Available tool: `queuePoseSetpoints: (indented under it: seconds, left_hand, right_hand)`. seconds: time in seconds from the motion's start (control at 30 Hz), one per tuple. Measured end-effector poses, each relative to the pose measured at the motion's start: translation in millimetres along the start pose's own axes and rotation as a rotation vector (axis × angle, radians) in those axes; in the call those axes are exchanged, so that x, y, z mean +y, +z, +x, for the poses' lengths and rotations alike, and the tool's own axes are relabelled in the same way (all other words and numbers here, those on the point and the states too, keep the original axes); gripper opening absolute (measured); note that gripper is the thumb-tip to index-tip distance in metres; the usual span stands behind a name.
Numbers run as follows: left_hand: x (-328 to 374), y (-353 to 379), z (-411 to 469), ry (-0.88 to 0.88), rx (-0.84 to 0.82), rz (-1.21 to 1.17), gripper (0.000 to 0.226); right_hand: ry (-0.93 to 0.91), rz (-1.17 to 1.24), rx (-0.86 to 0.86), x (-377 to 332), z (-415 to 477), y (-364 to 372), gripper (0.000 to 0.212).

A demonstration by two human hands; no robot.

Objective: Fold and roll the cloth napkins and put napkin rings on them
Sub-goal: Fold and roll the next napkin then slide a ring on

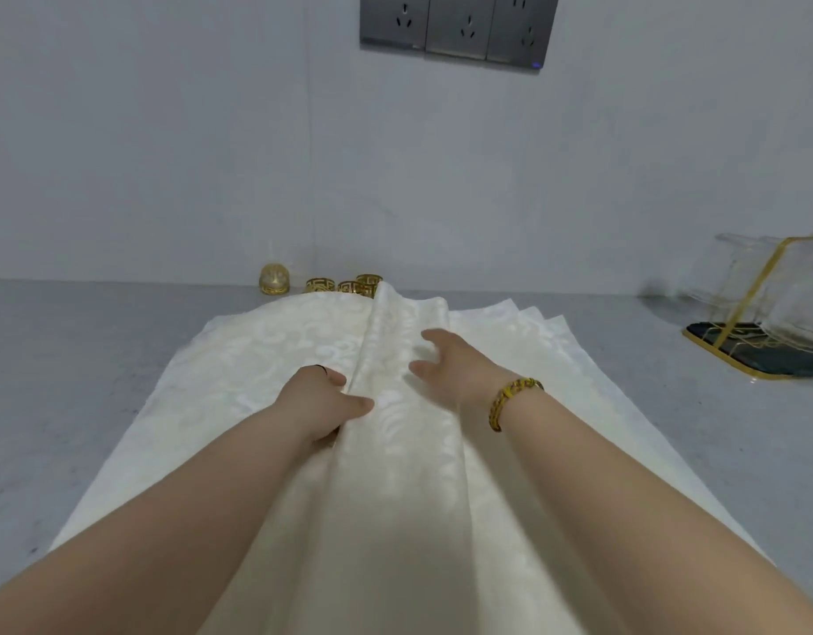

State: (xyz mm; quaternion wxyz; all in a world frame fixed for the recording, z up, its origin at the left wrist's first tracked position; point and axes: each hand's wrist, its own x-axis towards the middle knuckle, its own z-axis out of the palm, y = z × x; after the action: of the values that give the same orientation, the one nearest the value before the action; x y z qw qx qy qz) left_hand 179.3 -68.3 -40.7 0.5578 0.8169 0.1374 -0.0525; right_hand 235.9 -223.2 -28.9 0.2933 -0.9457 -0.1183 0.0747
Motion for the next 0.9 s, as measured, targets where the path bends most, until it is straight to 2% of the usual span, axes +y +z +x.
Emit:
queuePoseSetpoints:
  seconds: [0.13,0.27,0.47,0.57,0.67,0.8,0.9]
  left_hand:
    - [-3.7,-12.3,-41.0,-0.025,-0.051,0.077,0.060]
    - [-18.4,-15.7,-87.7,0.024,-0.055,0.169,0.060]
    - [-37.3,-11.2,-142.8,0.132,-0.040,0.186,0.041]
    - [-44.5,-0.7,-161.6,0.120,-0.069,0.075,0.034]
    - [-50.0,9.1,-174.1,0.126,-0.096,-0.019,0.029]
    - [-57.1,9.4,-183.0,0.280,-0.050,0.224,0.038]
    - [-66.8,3.1,-184.8,0.432,-0.113,0.499,0.054]
  right_hand:
    - [-0.057,-0.121,-0.061,-1.4,-60.0,16.8,0.061]
    - [-0.116,-0.099,-0.101,-2.9,-123.2,27.6,0.062]
    - [-0.188,0.042,0.008,-2.5,-183.4,36.7,0.049]
    - [-0.227,0.144,0.116,-0.1,-197.8,34.8,0.037]
    - [-0.281,0.221,0.124,6.0,-214.3,33.0,0.025]
    - [-0.355,0.187,0.125,20.6,-240.9,41.0,0.027]
    - [-0.356,0.207,0.083,34.8,-256.8,50.2,0.024]
